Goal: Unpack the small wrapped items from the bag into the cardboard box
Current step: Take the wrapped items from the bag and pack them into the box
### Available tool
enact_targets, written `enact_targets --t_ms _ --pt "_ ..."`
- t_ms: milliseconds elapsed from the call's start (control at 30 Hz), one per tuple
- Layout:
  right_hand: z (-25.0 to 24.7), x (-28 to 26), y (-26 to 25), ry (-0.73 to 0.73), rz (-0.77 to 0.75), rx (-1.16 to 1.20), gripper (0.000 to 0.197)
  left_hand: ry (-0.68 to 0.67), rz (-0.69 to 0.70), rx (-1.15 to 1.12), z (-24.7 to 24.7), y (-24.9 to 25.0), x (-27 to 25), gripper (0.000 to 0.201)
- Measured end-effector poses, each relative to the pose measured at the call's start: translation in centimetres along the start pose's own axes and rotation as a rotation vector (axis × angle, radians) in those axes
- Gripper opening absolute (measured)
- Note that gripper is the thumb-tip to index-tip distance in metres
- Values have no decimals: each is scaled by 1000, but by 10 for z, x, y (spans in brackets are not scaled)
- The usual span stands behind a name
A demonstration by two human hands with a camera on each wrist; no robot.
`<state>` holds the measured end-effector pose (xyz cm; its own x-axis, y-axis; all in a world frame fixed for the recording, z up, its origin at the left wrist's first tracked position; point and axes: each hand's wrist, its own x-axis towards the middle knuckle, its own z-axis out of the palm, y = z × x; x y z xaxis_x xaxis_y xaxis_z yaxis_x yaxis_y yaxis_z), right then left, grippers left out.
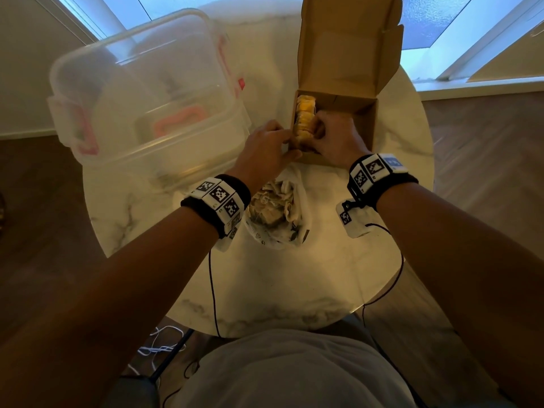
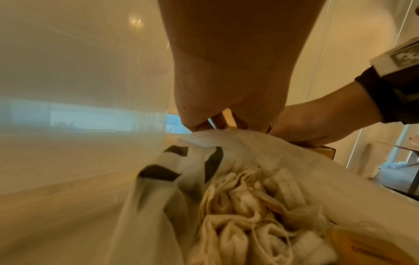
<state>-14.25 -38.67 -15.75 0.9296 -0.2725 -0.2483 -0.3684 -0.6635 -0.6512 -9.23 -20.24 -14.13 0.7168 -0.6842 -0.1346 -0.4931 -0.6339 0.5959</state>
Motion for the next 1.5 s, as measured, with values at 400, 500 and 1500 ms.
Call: enact_targets --t_ms 400,500,1500 --pt "-28 -39 -8 145 -91 35 9 138 127 -82 -12 4 -31 20" --pt "-25 -58 -16 102 -129 38 9 140 137 -117 -13 3 -54 16" --pt "30 -154 -29 -75 -168 106 9 116 -104 -275 -3 26 -125 24"
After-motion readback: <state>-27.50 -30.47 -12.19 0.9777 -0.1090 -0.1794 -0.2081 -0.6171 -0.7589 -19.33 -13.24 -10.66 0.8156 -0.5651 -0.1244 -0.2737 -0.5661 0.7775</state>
